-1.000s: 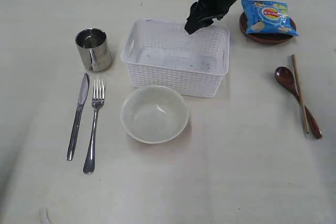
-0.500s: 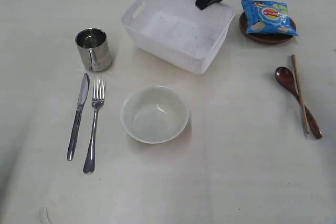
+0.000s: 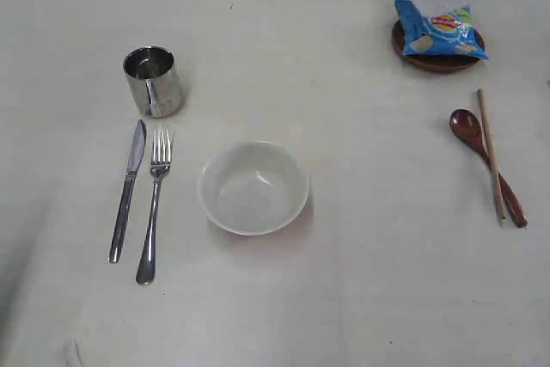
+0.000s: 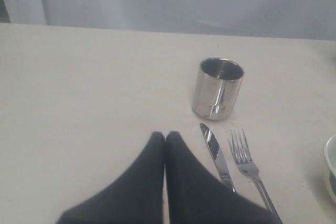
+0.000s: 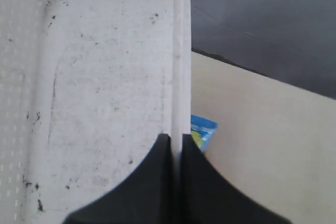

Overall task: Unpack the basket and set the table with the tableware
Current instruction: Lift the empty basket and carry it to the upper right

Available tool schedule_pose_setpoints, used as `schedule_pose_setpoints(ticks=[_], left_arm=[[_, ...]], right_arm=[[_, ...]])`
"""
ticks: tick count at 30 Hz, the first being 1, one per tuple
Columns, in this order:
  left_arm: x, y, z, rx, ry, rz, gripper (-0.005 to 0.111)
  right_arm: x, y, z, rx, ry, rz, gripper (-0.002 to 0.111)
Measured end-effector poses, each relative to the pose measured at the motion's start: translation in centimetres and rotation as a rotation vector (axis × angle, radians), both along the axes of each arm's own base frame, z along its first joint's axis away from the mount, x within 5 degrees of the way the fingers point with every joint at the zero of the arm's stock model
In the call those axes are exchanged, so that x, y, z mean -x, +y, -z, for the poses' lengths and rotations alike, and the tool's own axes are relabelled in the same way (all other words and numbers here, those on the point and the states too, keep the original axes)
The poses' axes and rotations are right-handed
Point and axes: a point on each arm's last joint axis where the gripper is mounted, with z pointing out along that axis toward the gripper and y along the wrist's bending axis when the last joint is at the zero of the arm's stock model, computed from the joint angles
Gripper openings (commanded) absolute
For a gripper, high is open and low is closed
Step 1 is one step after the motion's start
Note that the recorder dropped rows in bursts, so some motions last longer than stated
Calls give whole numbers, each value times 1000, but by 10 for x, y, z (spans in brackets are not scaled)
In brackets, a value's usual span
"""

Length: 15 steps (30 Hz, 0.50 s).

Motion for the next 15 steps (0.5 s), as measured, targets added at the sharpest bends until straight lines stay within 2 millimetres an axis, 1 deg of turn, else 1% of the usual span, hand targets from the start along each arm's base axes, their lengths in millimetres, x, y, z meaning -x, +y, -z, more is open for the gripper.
schedule_pose_setpoints(ticks=[4,5,9,12,15], left_arm=[[0,0,0,0,0,0,0],[0,0,0,0,0,0,0],[0,0,0,0,0,0,0],[0,0,0,0,0,0,0],[0,0,0,0,0,0,0]], right_arm=[[2,-56,5,-66,1,211,-1],[3,-67,8,-79,0,253,-1],[7,-115,26,-126,21,408,-1],[8,-140,48,-146,59,474,-1],[6,-153,76,-159,109,503,-1]])
